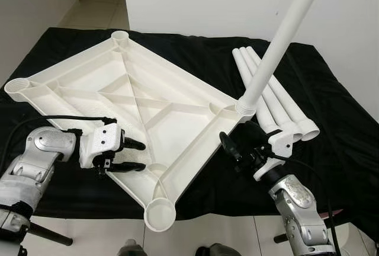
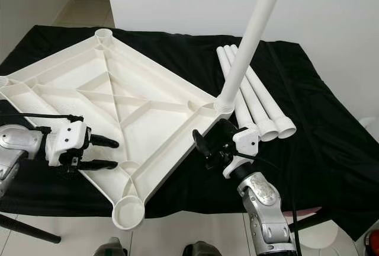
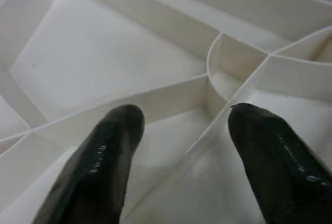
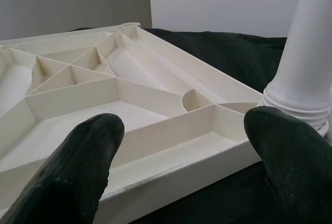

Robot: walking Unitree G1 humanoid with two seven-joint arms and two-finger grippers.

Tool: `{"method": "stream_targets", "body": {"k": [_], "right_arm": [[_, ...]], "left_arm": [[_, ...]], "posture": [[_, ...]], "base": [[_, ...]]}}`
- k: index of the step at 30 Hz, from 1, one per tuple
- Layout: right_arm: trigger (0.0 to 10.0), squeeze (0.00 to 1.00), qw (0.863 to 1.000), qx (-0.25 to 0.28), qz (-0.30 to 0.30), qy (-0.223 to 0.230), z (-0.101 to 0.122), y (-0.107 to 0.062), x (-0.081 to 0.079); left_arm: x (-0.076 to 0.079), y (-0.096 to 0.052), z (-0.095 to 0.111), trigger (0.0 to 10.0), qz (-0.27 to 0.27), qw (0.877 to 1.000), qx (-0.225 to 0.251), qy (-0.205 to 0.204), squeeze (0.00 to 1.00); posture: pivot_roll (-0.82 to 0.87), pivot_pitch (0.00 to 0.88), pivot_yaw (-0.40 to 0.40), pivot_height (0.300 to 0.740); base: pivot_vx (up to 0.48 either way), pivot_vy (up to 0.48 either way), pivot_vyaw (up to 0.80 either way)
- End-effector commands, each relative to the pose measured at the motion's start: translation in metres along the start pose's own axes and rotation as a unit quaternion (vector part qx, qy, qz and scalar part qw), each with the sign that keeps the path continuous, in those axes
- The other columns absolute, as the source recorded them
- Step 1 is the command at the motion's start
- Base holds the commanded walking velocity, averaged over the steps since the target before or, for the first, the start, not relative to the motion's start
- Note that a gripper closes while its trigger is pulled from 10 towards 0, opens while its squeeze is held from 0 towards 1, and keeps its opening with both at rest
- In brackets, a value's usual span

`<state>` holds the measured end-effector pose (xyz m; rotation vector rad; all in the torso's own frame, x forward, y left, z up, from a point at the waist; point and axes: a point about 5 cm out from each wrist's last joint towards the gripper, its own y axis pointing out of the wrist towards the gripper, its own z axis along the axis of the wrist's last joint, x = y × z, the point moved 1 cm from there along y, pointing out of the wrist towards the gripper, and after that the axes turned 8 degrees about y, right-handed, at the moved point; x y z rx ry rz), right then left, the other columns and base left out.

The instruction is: Building children table

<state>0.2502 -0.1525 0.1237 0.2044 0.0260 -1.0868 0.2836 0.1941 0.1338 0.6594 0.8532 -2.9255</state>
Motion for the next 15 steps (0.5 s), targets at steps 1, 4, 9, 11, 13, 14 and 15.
{"method": "stream_targets", "body": {"k": [1,4,9,11,13,14,15], "right_arm": [[10.0,0.00,1.000,-0.005,-0.005,-0.001,0.000,-0.001,0.003],[10.0,0.00,1.000,-0.004,-0.006,-0.001,0.000,-0.001,0.003],[10.0,0.00,1.000,-0.004,-0.006,-0.001,0.001,-0.001,0.003],[10.0,0.00,1.000,-0.004,-0.009,-0.004,0.001,-0.002,0.004],[10.0,0.00,1.000,-0.003,-0.009,-0.003,0.001,-0.002,0.004],[10.0,0.00,1.000,-0.003,-0.009,-0.003,0.001,-0.001,0.004],[10.0,0.00,1.000,-0.003,-0.009,-0.003,0.001,-0.001,0.004]], "left_arm": [[0.006,-0.002,-0.004,10.0,-0.044,0.999,-0.014,0.011,1.00],[0.008,-0.005,-0.006,10.0,-0.054,0.998,-0.021,0.017,0.00],[0.008,-0.006,-0.007,10.0,-0.059,0.998,-0.020,0.014,0.00],[0.003,-0.013,-0.007,10.0,-0.057,0.998,-0.028,0.006,0.00],[0.001,-0.013,-0.008,10.0,-0.057,0.998,-0.037,0.002,0.00],[0.000,-0.011,-0.010,10.0,-0.055,0.997,-0.047,0.007,0.00],[0.000,-0.011,-0.010,10.0,-0.055,0.997,-0.047,0.007,0.00]], "posture": [[0.10,0.051,-0.047,0.740],[0.10,0.053,-0.047,0.740],[0.10,0.053,-0.047,0.740],[0.09,0.059,-0.041,0.740],[0.09,0.060,-0.042,0.740],[0.09,0.060,-0.042,0.740],[0.09,0.060,-0.042,0.740]], "base": [[0.000,0.000,0.00],[0.000,0.000,0.00],[0.000,0.000,0.00],[0.000,0.000,0.00],[0.000,0.000,0.00],[0.000,0.000,0.00],[0.000,0.000,0.00]]}}
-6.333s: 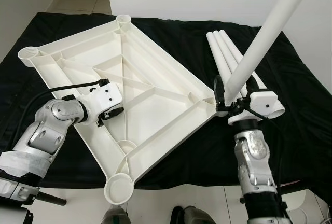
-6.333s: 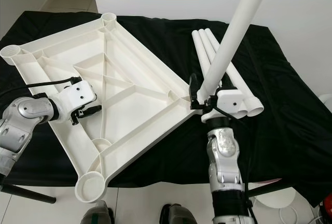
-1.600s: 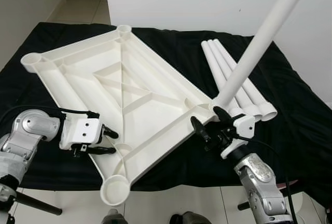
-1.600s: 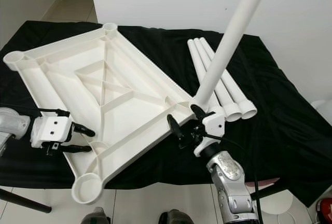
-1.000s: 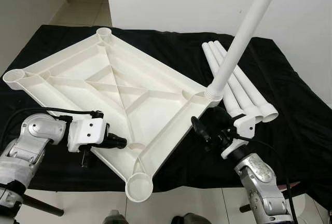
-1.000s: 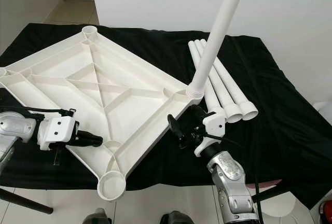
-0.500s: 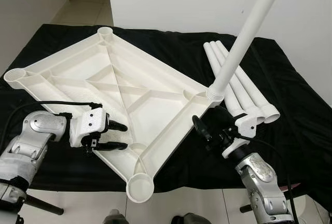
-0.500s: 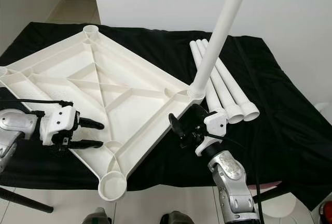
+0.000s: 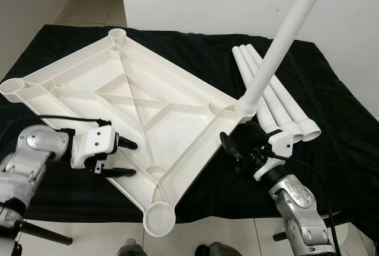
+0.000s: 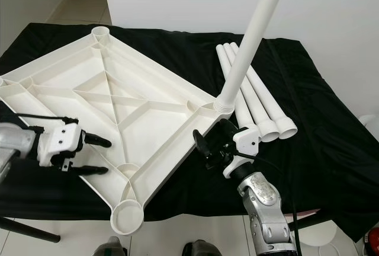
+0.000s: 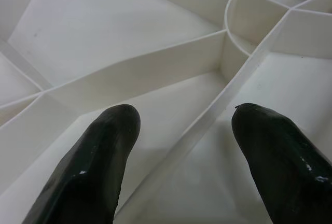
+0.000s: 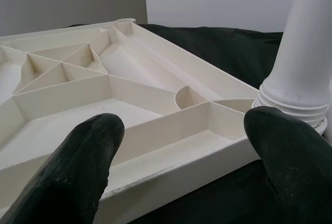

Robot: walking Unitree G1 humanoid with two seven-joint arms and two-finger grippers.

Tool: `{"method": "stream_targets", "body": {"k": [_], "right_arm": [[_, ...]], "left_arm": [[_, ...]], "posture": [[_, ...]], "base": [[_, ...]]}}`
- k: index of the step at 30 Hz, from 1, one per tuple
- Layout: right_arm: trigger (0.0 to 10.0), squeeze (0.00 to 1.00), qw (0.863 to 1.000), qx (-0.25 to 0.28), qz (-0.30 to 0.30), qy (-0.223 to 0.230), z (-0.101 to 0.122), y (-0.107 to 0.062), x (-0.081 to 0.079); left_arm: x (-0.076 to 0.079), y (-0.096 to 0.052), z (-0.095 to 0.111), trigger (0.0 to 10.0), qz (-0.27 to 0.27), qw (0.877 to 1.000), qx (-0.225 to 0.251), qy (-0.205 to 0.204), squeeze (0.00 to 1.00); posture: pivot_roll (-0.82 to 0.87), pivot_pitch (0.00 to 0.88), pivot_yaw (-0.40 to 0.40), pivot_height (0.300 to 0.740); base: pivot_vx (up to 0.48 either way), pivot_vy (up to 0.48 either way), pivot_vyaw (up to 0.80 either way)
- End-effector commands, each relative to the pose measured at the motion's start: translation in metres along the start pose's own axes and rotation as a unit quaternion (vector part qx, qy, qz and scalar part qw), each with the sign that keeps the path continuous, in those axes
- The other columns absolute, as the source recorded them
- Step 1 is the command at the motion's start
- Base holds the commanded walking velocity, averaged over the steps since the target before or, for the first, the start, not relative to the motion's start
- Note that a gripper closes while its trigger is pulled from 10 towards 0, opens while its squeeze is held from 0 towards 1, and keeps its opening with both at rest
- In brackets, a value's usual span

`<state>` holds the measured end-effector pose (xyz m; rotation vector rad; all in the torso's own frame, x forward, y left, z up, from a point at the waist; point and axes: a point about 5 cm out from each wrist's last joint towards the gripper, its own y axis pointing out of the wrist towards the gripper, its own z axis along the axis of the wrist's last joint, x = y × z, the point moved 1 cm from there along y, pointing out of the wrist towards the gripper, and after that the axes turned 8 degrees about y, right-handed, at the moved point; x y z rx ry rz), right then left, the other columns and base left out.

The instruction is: Building children table

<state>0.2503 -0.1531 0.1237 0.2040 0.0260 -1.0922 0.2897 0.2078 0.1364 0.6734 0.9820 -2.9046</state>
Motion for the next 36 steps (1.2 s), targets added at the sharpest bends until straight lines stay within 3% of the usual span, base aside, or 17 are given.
{"method": "stream_targets", "body": {"k": [1,5,13,14,15,16,17,36], "right_arm": [[10.0,0.00,1.000,-0.002,-0.006,-0.003,0.002,-0.001,0.003],[10.0,0.00,1.000,-0.004,-0.004,-0.007,0.002,0.000,0.005],[10.0,0.00,1.000,-0.001,-0.005,-0.012,0.005,0.001,0.006],[10.0,0.00,1.000,0.000,-0.006,-0.012,0.005,0.000,0.006],[10.0,0.00,1.000,0.000,-0.008,-0.012,0.005,0.000,0.006],[10.0,0.00,1.000,0.000,-0.008,-0.012,0.005,0.000,0.006],[10.0,0.00,1.000,0.000,-0.010,-0.011,0.004,-0.001,0.005],[10.0,0.00,1.000,0.007,-0.021,-0.007,0.004,0.000,0.005]], "left_arm": [[0.004,0.005,-0.004,10.0,-0.038,0.999,-0.017,-0.004,0.00],[-0.006,0.013,-0.010,10.0,-0.024,0.999,-0.047,-0.013,0.00],[-0.007,0.018,-0.011,10.0,-0.049,0.997,-0.055,-0.011,0.00],[-0.007,0.018,-0.011,9.6,-0.054,0.997,-0.056,-0.013,0.00],[-0.007,0.018,-0.011,3.4,-0.058,0.997,-0.053,-0.016,0.00],[-0.007,0.018,-0.011,3.4,-0.058,0.997,-0.053,-0.016,0.00],[-0.007,0.018,-0.012,0.0,-0.064,0.996,-0.051,-0.027,0.00],[-0.001,0.024,-0.013,0.0,-0.053,0.998,-0.038,-0.014,0.00]], "posture": [[0.09,0.064,-0.040,0.740],[0.09,0.068,-0.038,0.740],[0.07,0.073,-0.027,0.740],[0.07,0.074,-0.022,0.740],[0.07,0.076,-0.020,0.740],[0.07,0.076,-0.020,0.740],[0.07,0.077,-0.017,0.740],[0.07,0.065,-0.023,0.740]], "base": [[0.000,0.000,0.00],[0.000,0.000,0.00],[0.000,0.000,0.00],[0.000,0.000,0.00],[0.000,0.000,0.00],[0.000,0.000,0.00],[0.000,0.000,0.00],[0.000,0.000,0.00]]}}
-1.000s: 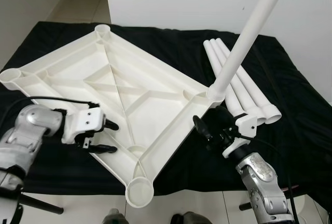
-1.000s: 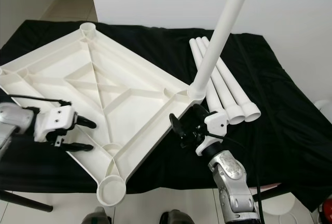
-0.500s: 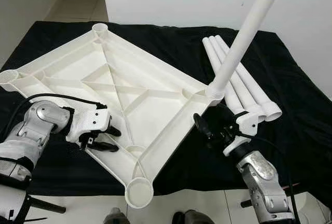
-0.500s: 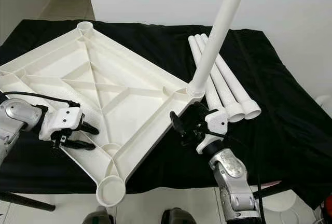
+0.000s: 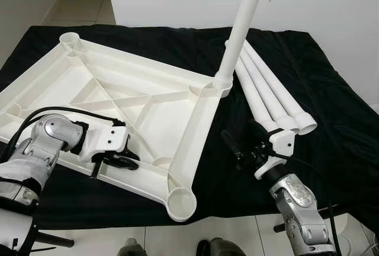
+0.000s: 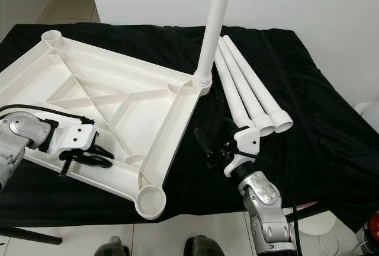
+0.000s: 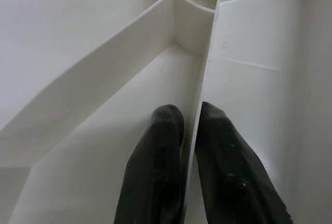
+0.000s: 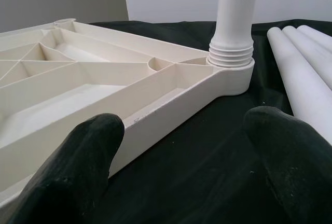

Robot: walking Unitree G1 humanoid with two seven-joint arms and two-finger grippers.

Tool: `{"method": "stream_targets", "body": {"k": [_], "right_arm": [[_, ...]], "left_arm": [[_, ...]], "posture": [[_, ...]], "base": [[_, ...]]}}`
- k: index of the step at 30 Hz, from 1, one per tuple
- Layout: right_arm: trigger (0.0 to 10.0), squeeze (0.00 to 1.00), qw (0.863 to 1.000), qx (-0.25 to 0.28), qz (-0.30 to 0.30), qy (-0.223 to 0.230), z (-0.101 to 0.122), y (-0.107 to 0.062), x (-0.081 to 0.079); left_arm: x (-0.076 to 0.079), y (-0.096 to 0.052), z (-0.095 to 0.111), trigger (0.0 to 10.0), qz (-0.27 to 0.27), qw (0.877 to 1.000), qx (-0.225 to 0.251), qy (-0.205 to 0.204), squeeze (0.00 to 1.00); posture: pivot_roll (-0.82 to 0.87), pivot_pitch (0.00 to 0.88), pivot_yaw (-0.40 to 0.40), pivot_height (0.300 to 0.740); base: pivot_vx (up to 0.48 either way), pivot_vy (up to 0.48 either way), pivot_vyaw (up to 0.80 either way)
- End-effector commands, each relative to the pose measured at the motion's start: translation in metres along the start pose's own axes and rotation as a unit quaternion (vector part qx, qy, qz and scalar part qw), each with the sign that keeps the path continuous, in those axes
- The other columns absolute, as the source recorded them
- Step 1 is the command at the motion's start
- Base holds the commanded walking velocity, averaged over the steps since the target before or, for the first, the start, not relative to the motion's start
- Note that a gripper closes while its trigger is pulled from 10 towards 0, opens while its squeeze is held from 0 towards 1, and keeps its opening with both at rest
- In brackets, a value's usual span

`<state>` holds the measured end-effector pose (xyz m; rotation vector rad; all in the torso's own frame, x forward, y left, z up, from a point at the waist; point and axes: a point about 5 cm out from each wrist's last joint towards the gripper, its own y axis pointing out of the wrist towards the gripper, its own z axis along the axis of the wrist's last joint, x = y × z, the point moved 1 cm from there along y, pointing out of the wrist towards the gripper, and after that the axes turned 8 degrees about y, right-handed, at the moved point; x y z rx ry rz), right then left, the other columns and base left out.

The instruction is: Building children table

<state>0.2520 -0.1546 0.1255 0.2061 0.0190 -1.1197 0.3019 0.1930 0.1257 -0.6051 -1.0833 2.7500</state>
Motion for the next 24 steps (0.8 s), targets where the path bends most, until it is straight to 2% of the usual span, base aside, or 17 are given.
{"method": "stream_targets", "body": {"k": [1,2,4,5,7,8,9,11,13,14,15,18,20,23,24], "right_arm": [[10.0,0.00,1.000,0.005,-0.008,-0.002,0.002,0.001,0.002],[10.0,0.00,1.000,0.005,-0.008,-0.002,0.002,0.001,0.002],[10.0,0.00,1.000,0.008,-0.007,0.000,0.001,0.003,0.001],[10.0,0.00,1.000,0.008,-0.007,0.000,0.001,0.003,0.001],[10.0,0.00,1.000,0.011,-0.006,0.000,0.002,0.006,0.000],[10.0,0.00,1.000,0.011,-0.006,0.000,0.002,0.006,0.000],[10.0,0.00,1.000,0.012,-0.006,0.000,0.002,0.007,-0.001],[10.0,0.00,1.000,0.012,-0.006,0.000,0.002,0.007,-0.001],[10.0,0.00,1.000,0.015,-0.007,0.001,0.002,0.008,-0.001],[10.0,0.00,1.000,0.015,-0.007,0.001,0.002,0.008,-0.001],[10.0,0.00,1.000,0.017,-0.007,0.002,0.002,0.009,-0.003],[10.0,0.00,1.000,0.018,-0.008,0.003,0.002,0.009,-0.003],[10.0,0.00,1.000,0.020,-0.009,0.005,0.002,0.010,-0.004],[10.0,0.00,1.000,0.021,-0.010,0.006,0.002,0.011,-0.004],[10.0,0.00,1.000,0.022,-0.010,0.007,0.002,0.012,-0.005]], "left_arm": [[0.008,0.014,-0.004,0.0,0.024,1.000,0.008,-0.016,0.00],[0.008,0.014,-0.004,0.0,0.024,1.000,0.008,-0.016,0.00],[0.008,0.032,0.006,0.0,0.042,0.999,0.033,0.000,0.00],[0.008,0.032,0.006,0.0,0.042,0.999,0.033,0.000,0.00],[-0.001,0.046,0.016,0.0,0.084,0.995,0.052,0.002,0.00],[-0.001,0.046,0.016,0.0,0.084,0.995,0.052,0.002,0.00],[-0.007,0.052,0.020,0.0,0.112,0.992,0.051,0.002,0.00],[-0.007,0.052,0.020,0.0,0.112,0.992,0.051,0.002,0.00],[-0.021,0.059,0.027,0.0,0.170,0.984,0.059,-0.008,0.00],[-0.021,0.059,0.027,0.0,0.170,0.984,0.059,-0.008,0.00],[-0.034,0.061,0.030,0.0,0.232,0.971,0.056,-0.028,0.00],[-0.037,0.062,0.031,0.0,0.247,0.967,0.055,-0.037,0.00],[-0.043,0.064,0.031,0.0,0.283,0.957,0.041,-0.052,0.00],[-0.044,0.066,0.031,0.0,0.297,0.953,0.032,-0.055,0.00],[-0.047,0.066,0.028,0.0,0.315,0.947,0.018,-0.063,0.00]], "posture": [[0.07,0.059,-0.024,0.740],[0.07,0.059,-0.024,0.740],[0.08,0.052,-0.025,0.740],[0.08,0.052,-0.025,0.740],[0.07,0.046,-0.023,0.740],[0.07,0.046,-0.023,0.740],[0.07,0.042,-0.023,0.740],[0.07,0.042,-0.023,0.740],[0.07,0.037,-0.020,0.740],[0.07,0.037,-0.020,0.740],[0.07,0.035,-0.018,0.740],[0.07,0.035,-0.018,0.740],[0.07,0.035,-0.018,0.740],[0.07,0.035,-0.018,0.740],[0.07,0.037,-0.018,0.740]], "base": [[0.000,0.000,0.00],[0.000,0.000,0.00],[0.000,0.000,0.00],[0.000,0.000,0.00],[0.000,0.000,0.00],[0.000,0.000,0.00],[0.000,0.000,0.00],[0.000,0.000,0.00],[0.000,0.000,0.00],[0.000,0.000,0.00],[0.000,0.000,0.00],[0.000,0.000,0.00],[0.000,0.000,0.00],[0.000,0.000,0.00],[0.000,0.000,0.00]]}}
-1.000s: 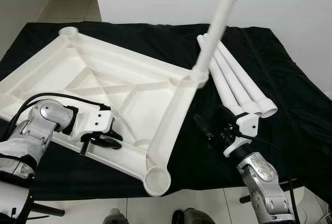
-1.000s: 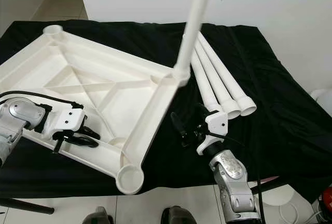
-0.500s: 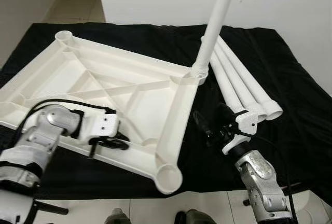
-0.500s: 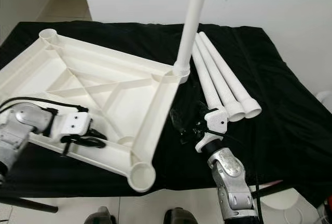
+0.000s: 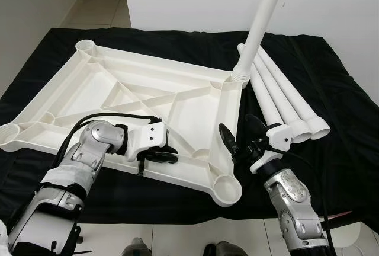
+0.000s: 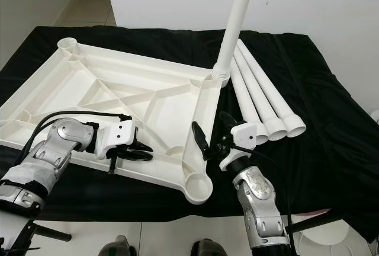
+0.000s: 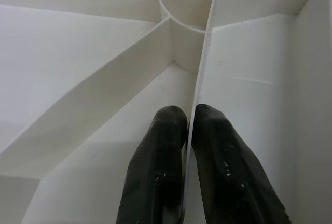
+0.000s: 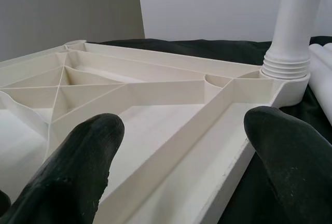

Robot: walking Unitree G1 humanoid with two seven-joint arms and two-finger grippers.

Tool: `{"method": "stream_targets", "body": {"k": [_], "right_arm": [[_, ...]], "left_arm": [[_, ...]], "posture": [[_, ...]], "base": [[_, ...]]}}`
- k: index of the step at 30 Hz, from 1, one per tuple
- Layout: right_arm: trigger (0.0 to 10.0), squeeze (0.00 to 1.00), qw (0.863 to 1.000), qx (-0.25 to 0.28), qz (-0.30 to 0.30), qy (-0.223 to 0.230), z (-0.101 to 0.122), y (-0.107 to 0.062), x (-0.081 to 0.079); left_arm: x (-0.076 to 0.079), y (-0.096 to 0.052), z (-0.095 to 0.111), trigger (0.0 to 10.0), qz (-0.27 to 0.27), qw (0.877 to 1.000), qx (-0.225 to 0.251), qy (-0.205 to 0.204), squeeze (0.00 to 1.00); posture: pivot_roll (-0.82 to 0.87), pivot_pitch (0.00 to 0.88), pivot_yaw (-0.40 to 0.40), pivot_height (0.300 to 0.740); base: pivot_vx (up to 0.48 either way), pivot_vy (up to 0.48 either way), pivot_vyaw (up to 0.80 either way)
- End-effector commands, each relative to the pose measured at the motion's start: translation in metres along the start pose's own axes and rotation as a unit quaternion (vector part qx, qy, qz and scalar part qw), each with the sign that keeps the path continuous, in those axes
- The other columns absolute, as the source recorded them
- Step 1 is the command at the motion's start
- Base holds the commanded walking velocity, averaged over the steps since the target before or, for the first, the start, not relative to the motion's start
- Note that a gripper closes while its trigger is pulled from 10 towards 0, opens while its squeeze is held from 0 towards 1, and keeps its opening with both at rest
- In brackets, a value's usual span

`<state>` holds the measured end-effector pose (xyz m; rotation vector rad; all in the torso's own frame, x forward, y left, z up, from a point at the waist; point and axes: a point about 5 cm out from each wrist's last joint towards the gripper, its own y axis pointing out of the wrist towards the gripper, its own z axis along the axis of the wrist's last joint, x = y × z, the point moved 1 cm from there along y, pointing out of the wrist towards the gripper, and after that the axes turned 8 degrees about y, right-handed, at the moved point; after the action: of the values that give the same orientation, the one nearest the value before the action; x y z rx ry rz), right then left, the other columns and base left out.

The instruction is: Building children table

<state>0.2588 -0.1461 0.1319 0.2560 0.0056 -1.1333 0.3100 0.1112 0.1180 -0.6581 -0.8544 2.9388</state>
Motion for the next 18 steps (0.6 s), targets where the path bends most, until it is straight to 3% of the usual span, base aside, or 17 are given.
{"method": "stream_targets", "body": {"k": [1,2,6,7,11,14,15,16,18], "right_arm": [[10.0,0.00,1.000,0.000,-0.003,0.001,-0.0019,0.0025,-0.0010],[10.0,0.00,1.000,0.001,-0.003,0.002,-0.0017,0.0032,-0.0018],[10.0,0.00,1.000,0.002,-0.003,0.004,-0.0015,0.0037,-0.0024],[10.0,0.00,1.000,0.002,-0.003,0.004,-0.0016,0.0038,-0.0026],[10.0,0.00,1.000,0.003,-0.005,0.004,-0.0011,0.0047,-0.0024],[10.0,0.00,1.000,0.005,-0.006,0.002,-0.0001,0.0056,-0.0016],[10.0,0.00,1.000,0.006,-0.007,-0.002,0.0006,0.0060,-0.0007],[10.0,0.00,1.000,0.008,-0.010,-0.005,0.0021,0.0071,0.0014],[10.0,0.00,1.000,0.008,-0.010,-0.005,0.0021,0.0071,0.0014]], "left_arm": [[-0.0223,0.0017,-0.0171,6.5,0.264,0.962,-0.069,-0.028,0.00],[-0.0231,0.0013,-0.0199,10.0,0.274,0.958,-0.081,-0.032,0.00],[-0.0214,0.0019,-0.0224,10.0,0.274,0.957,-0.090,-0.037,0.00],[-0.0199,0.0025,-0.0237,10.0,0.272,0.957,-0.087,-0.052,1.00],[-0.0180,0.0048,-0.0232,10.0,0.275,0.955,-0.082,-0.073,1.00],[-0.0167,0.0065,-0.0209,10.0,0.271,0.956,-0.092,-0.059,1.00],[-0.0155,0.0073,-0.0190,10.0,0.265,0.958,-0.091,-0.057,0.57],[-0.0141,0.0067,-0.0148,10.0,0.253,0.962,-0.082,-0.058,0.00],[-0.0141,0.0067,-0.0148,10.0,0.253,0.962,-0.082,-0.058,0.00]], "posture": [[0.06,0.041,-0.023,0.740],[0.06,0.044,-0.026,0.740],[0.07,0.050,-0.030,0.740],[0.06,0.056,-0.035,0.740],[0.06,0.064,-0.040,0.740],[0.06,0.065,-0.042,0.740],[0.06,0.068,-0.044,0.740],[0.06,0.069,-0.047,0.740],[0.06,0.069,-0.047,0.740]], "base": [[0.000,0.000,0.00],[0.000,0.000,0.00],[0.000,0.000,0.00],[0.000,0.000,0.00],[0.000,0.000,0.00],[0.000,0.000,0.00],[0.000,0.000,0.00],[0.000,0.000,0.00],[0.000,0.000,0.00]]}}
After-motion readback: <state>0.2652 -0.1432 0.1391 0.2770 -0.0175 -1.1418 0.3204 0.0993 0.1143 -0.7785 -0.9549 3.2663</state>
